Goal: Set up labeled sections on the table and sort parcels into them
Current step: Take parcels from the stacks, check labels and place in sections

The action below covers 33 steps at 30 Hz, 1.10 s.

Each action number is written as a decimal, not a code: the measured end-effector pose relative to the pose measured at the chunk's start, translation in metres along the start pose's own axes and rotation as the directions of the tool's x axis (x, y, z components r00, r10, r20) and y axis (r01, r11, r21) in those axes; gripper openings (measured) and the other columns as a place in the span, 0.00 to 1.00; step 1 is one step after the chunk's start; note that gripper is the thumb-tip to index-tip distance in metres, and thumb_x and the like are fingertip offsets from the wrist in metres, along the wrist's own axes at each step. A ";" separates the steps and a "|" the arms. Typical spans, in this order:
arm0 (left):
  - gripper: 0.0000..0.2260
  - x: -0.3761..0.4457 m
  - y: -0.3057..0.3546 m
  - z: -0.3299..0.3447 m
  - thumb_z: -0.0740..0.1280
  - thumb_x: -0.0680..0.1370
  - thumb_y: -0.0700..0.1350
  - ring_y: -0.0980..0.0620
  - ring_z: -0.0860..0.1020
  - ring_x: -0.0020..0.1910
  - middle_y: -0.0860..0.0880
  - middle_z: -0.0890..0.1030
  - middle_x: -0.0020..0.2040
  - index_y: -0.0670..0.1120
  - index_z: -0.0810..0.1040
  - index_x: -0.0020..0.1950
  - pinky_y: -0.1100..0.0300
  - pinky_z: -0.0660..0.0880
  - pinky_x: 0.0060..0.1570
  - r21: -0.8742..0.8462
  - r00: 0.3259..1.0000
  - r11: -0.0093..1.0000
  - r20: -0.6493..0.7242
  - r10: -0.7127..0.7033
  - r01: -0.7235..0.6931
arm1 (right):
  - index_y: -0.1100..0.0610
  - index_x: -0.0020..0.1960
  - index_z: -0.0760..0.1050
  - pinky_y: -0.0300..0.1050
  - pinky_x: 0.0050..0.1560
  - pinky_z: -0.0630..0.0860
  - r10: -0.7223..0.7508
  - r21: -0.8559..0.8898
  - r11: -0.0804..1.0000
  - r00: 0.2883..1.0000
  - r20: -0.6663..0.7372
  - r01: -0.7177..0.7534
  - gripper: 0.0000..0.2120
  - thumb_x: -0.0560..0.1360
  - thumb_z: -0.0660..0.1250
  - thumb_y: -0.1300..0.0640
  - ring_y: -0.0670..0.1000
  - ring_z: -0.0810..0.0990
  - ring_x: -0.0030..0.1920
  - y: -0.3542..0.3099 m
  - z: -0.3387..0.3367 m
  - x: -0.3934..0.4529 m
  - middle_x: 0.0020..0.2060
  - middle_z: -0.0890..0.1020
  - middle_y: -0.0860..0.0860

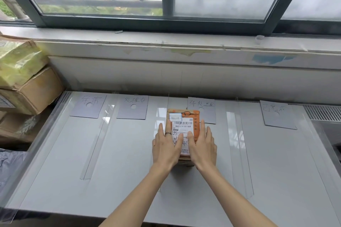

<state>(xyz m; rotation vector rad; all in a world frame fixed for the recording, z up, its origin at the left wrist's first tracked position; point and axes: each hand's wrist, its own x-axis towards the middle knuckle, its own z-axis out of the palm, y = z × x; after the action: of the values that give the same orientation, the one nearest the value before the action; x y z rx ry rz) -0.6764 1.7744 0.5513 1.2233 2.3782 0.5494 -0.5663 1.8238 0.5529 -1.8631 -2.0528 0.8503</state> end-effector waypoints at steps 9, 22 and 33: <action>0.36 0.001 0.010 -0.042 0.43 0.77 0.68 0.42 0.58 0.77 0.43 0.59 0.79 0.48 0.57 0.79 0.48 0.57 0.73 0.173 0.970 0.979 -0.200 0.141 -0.107 | 0.48 0.79 0.52 0.52 0.74 0.55 -0.225 -0.046 0.974 0.960 -0.166 0.221 0.33 0.77 0.51 0.38 0.55 0.55 0.77 -0.042 -0.026 -0.001 0.78 0.55 0.55; 0.35 -0.012 -0.048 -0.134 0.45 0.77 0.65 0.44 0.53 0.79 0.45 0.54 0.80 0.50 0.56 0.80 0.47 0.51 0.75 0.165 0.929 0.986 -0.366 0.048 0.014 | 0.49 0.79 0.55 0.55 0.75 0.55 -0.449 -0.056 0.893 0.877 -0.170 0.447 0.33 0.77 0.47 0.37 0.55 0.54 0.78 -0.139 -0.005 -0.045 0.79 0.55 0.55; 0.37 0.002 -0.164 -0.216 0.42 0.76 0.67 0.46 0.46 0.79 0.45 0.49 0.81 0.50 0.52 0.81 0.49 0.48 0.74 0.137 0.926 0.990 -0.369 0.084 -0.035 | 0.50 0.78 0.58 0.56 0.74 0.58 -0.433 -0.090 0.901 0.877 -0.210 0.424 0.32 0.78 0.50 0.38 0.56 0.56 0.77 -0.246 0.076 -0.089 0.78 0.58 0.56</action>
<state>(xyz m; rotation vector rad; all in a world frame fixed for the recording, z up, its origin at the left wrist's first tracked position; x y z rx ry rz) -0.8991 1.6542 0.6476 1.3508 2.7369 0.7142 -0.7968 1.7146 0.6486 -1.3566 -2.2184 0.4597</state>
